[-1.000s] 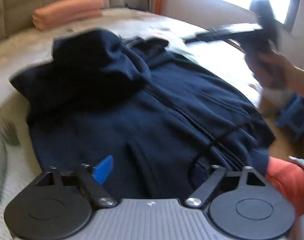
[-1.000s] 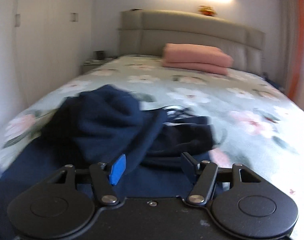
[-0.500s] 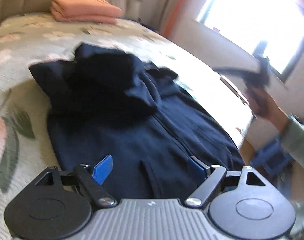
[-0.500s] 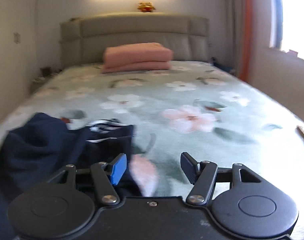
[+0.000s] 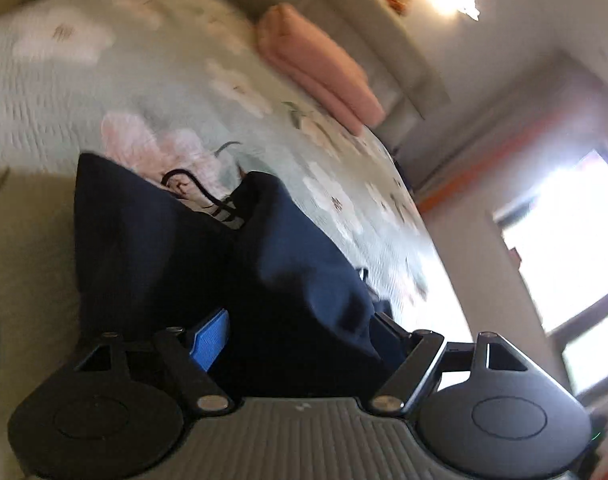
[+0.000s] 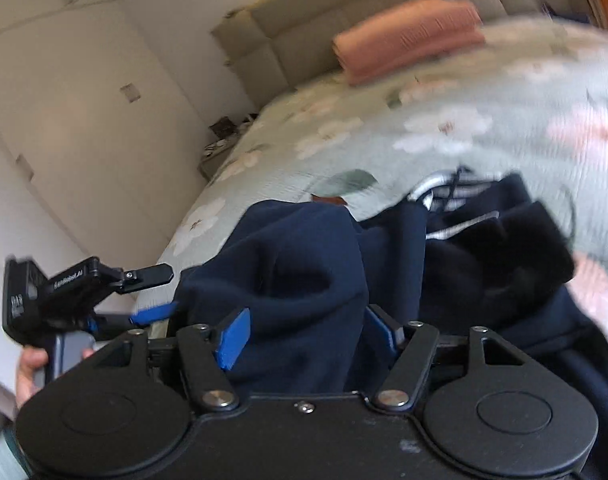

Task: Fold large clothes
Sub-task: 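Grasp the folded hoodie with the left tool while the right tool lifts and folds it over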

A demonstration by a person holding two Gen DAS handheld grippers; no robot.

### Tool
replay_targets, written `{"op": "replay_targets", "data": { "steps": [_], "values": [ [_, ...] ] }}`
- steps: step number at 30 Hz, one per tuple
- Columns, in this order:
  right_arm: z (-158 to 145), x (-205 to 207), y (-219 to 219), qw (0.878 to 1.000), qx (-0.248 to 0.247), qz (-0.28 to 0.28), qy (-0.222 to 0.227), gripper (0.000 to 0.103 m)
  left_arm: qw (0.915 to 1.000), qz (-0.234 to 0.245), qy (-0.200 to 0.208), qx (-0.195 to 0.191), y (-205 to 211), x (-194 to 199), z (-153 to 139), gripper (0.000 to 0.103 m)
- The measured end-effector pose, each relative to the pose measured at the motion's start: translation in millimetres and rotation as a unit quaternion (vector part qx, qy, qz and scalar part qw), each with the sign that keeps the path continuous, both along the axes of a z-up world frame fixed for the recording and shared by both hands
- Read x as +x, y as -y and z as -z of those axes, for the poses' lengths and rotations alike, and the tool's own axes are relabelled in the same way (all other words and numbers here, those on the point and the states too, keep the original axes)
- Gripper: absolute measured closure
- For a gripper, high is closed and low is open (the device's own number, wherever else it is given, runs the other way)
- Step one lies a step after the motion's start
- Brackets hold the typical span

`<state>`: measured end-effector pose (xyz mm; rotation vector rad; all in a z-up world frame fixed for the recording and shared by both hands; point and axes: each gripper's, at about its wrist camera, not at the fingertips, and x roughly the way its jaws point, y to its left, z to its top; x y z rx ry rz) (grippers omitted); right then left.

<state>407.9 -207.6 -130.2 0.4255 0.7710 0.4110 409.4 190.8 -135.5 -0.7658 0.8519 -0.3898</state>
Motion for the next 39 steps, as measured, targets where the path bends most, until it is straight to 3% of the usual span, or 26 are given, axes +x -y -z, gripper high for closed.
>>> {"op": "replay_targets", "data": {
  "steps": [4,5,6,7,9,13,14,15,18,21,22,24,26,28,30,32,33,34,35,38,39],
  "values": [
    [25.7,26.1,8.6,0.996,0.057,0.019,-0.068,0.025,0.9955,0.033,-0.057,-0.068,12.8,24.4,32.0,0.026],
    [30.3,25.8,13.0,0.994,0.068,0.021,-0.077,0.025,0.994,0.041,-0.067,-0.077,18.7,24.9,37.6,0.041],
    [33.5,24.3,15.4,0.994,0.074,0.019,-0.082,0.025,0.9931,0.046,-0.072,-0.081,25.4,24.5,41.4,0.077],
    [35.2,20.3,17.2,0.993,0.075,0.014,-0.086,0.025,0.9932,0.047,-0.074,-0.076,30.4,22.1,42.1,0.094],
    [36.2,8.3,19.7,0.994,0.07,-0.007,-0.083,0.025,0.994,0.042,-0.06,-0.08,33.3,16.1,34.8,0.092],
    [32.2,-24.9,11.9,0.996,0.046,-0.054,-0.058,0.026,0.9898,0.045,0.007,-0.135,29.9,6.1,-17.9,0.092],
    [32.3,-31.8,5.5,0.996,0.042,-0.066,-0.052,0.029,0.9883,0.045,0.03,-0.143,30.9,5.8,-35.8,0.092],
    [31.9,-33.5,-4.2,0.995,0.037,-0.078,-0.048,0.043,0.9866,0.044,0.047,-0.15,32.1,4.3,-50.8,0.092],
    [25.0,-18.6,-41.3,0.993,0.028,-0.108,-0.026,0.068,0.9807,0.06,0.077,-0.17,39.1,1.2,-84.8,0.091],
    [13.7,2.0,-52.2,0.995,0.061,-0.055,0.054,0.068,0.9845,0.076,0.093,-0.127,46.0,-11.5,-96.0,0.089],
    [13.7,8.5,-51.6,0.996,0.049,-0.036,0.063,0.068,0.9866,0.078,0.09,-0.112,44.8,-18.7,-91.5,0.089],
    [23.3,17.1,-45.0,0.999,0.015,-0.031,0.013,0.068,0.991,0.08,0.062,-0.087,38.4,-36.5,-64.9,0.082],
    [40.2,2.8,-25.9,0.999,-0.008,-0.038,-0.026,0.068,0.9944,0.086,-0.008,-0.06,33.2,-57.3,-15.0,0.08],
    [57.0,-19.8,-2.2,0.995,-0.055,-0.028,-0.072,0.068,0.9904,0.091,-0.097,-0.039,33.3,-70.8,40.4,0.079],
    [63.3,-36.2,22.4,0.993,-0.054,-0.003,-0.101,0.067,0.983,0.094,-0.151,-0.047,32.9,-87.0,85.4,0.079],
    [58.5,-39.0,33.5,0.994,-0.031,0.011,-0.107,0.058,0.9793,0.076,-0.155,-0.106,22.8,-100.4,104.2,0.078],
    [53.9,-35.2,33.2,0.994,-0.016,0.014,-0.107,0.042,0.9796,0.07,-0.145,-0.12,16.9,-102.4,102.4,0.076],
    [48.3,-30.0,29.9,0.995,0.003,0.01,-0.1,0.03,0.9824,0.065,-0.13,-0.118,11.1,-103.0,96.1,0.075],
    [43.1,-23.9,23.3,0.996,0.022,0.002,-0.088,0.026,0.9873,0.059,-0.108,-0.101,5.5,-103.1,84.8,0.071],
    [39.6,-8.5,0.4,0.997,0.023,0.016,-0.07,0.025,0.9956,0.048,-0.059,-0.055,-4.4,-100.3,53.5,0.056],
    [39.6,-5.1,-6.1,0.997,0.01,0.034,-0.068,0.03,0.9959,0.048,-0.055,-0.052,-4.5,-98.8,48.5,0.055]
  ]
}}
